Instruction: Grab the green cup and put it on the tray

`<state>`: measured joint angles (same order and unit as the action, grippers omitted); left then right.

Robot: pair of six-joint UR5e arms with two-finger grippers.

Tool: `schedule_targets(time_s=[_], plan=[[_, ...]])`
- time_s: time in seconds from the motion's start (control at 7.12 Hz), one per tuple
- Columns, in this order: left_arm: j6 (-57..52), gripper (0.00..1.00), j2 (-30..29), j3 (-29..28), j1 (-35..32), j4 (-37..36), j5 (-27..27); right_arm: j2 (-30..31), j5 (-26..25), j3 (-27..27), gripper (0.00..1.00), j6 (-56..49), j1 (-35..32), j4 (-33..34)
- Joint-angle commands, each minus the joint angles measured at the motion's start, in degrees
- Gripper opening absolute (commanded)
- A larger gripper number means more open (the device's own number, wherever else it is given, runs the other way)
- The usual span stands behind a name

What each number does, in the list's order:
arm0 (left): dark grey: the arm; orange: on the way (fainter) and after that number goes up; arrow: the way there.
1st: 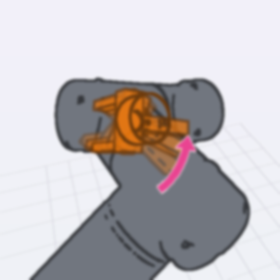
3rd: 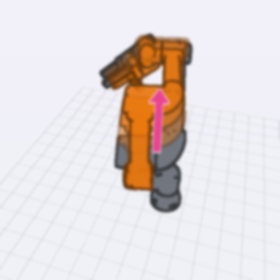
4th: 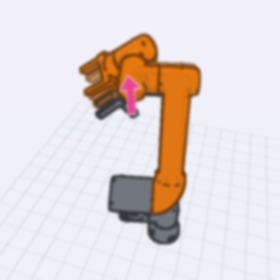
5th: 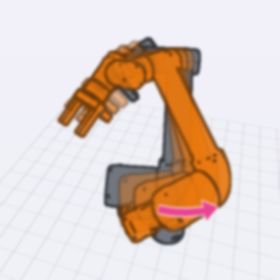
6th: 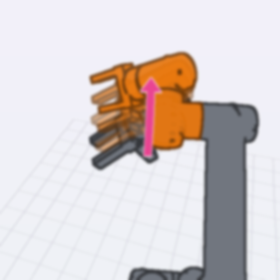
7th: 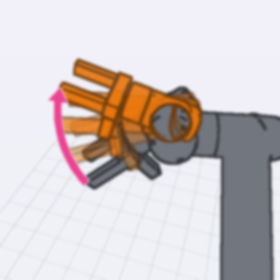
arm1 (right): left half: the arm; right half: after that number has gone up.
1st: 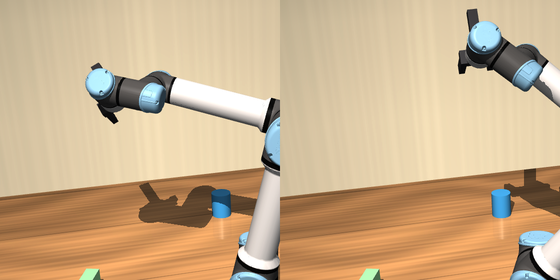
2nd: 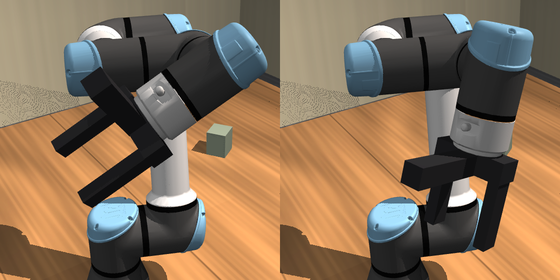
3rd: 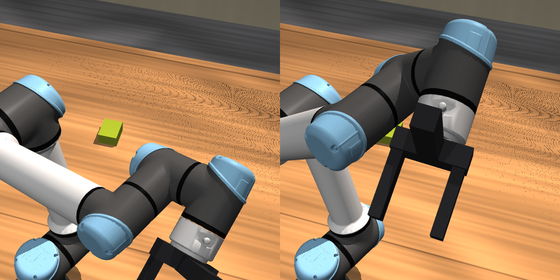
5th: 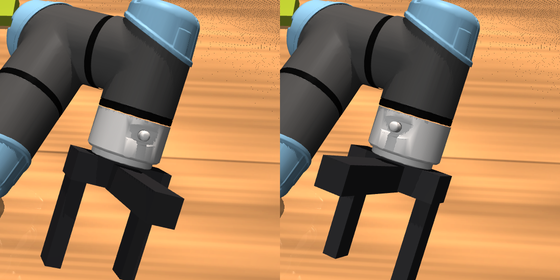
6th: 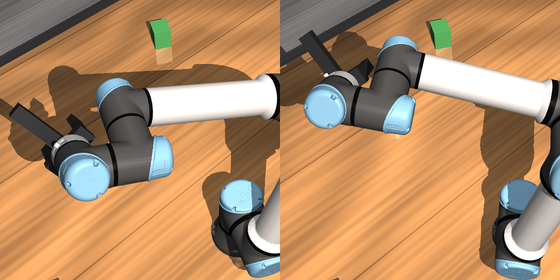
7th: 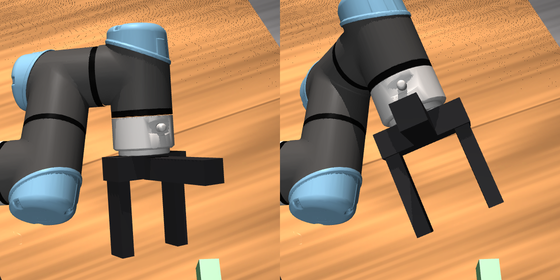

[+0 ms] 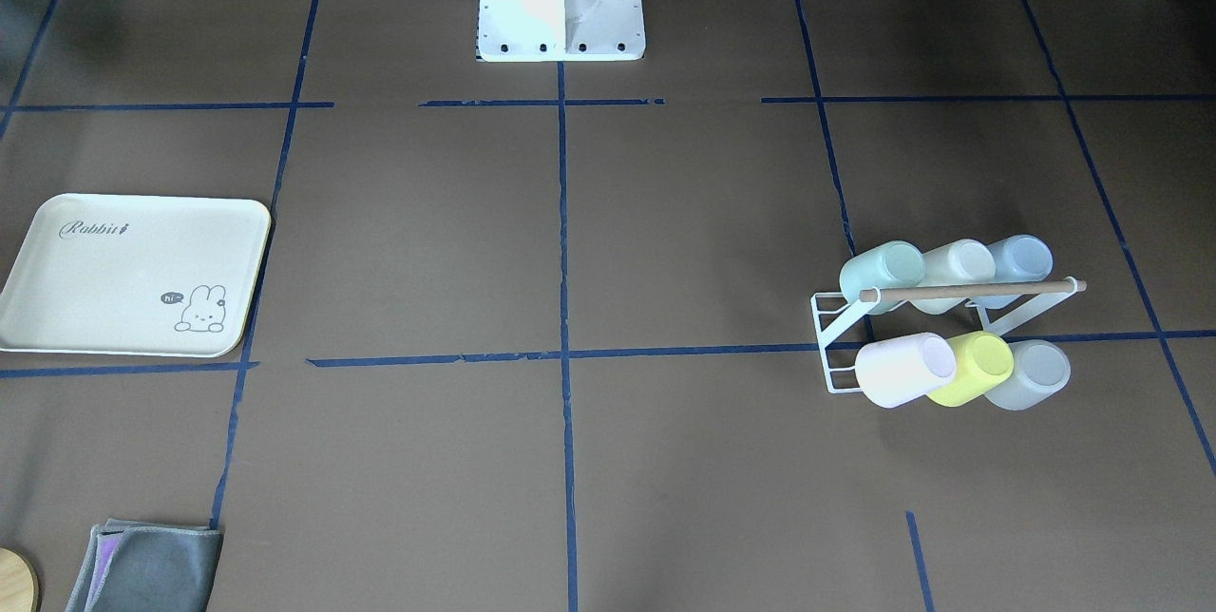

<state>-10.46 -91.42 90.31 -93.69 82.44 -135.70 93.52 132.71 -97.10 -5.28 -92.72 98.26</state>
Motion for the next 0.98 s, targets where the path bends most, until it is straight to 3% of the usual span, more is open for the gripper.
schedule_targets(time_s=[0.0,0.84], plan=[[0.0,1.0,0.0,0.0,0.0,0.1,0.0,0.1,-0.1,-0.5,1.0,0.0,0.0,0.0],[0.0,1.0,0.0,0.0,-0.1,0.3,0.0,0.1,0.1,-0.2,1.0,0.5,0.0,0.0]])
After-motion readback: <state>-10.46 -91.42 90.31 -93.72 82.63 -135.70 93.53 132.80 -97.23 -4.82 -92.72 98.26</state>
